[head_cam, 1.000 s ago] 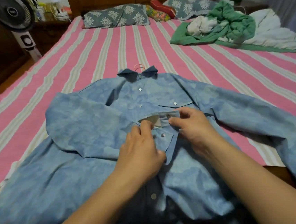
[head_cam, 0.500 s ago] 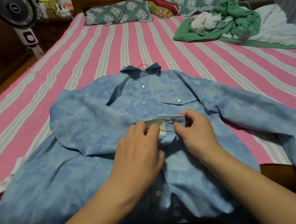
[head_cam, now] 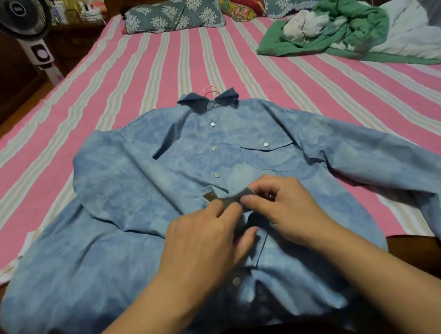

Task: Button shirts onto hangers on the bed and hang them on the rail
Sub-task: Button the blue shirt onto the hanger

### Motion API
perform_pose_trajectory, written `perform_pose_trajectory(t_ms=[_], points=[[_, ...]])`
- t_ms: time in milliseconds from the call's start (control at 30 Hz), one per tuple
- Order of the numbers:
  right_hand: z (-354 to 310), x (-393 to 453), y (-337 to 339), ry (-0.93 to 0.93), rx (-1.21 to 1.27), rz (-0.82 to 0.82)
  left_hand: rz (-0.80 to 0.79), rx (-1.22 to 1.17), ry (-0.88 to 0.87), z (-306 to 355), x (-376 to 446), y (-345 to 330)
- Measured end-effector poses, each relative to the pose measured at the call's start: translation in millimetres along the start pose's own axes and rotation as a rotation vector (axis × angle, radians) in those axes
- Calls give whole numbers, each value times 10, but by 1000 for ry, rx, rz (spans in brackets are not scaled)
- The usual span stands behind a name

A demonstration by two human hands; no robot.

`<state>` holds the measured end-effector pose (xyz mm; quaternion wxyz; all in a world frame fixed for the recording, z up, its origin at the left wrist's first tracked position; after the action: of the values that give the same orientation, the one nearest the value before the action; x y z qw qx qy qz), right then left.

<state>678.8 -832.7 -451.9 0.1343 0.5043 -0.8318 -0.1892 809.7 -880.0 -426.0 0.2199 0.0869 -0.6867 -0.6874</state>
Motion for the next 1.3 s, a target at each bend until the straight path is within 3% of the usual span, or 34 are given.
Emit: perform_pose_trajectory(t_ms=[100, 233, 433, 633, 733, 833, 1033, 1300], points=[[40, -45, -130, -39, 5, -69, -65, 17, 70, 29, 15, -99], [70, -13, -79, -53, 29, -15, -136, 57, 190, 3, 15, -42], [57, -48, -134, -47, 11, -41, -101, -261, 281, -200, -188, 63], [-80, -96, -31, 25, 104, 13, 79, -163, 83, -63, -241, -2], [-238, -137, 61, 161, -24, 80, 203, -111, -39, -15, -279, 60], [-286, -148, -69, 273, -227, -37, 299, -93, -94, -7, -332, 163], [-171, -151, -218, 110, -50, -226, 369, -109, -108, -138, -355, 253], [-182, -154, -272, 23, 67, -308, 405, -100, -191, -92, -390, 249]])
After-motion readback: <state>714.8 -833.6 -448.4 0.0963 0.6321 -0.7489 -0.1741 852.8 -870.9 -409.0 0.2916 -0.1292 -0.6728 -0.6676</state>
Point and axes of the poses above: each hand's wrist, its own x-axis towards the middle knuckle, its own y-axis out of the back of the hand, z = x × y, the point moved 9 cm from there along x, towards the middle knuckle, and after that the axes turned 7 degrees about -z, right-handed, at the moved point
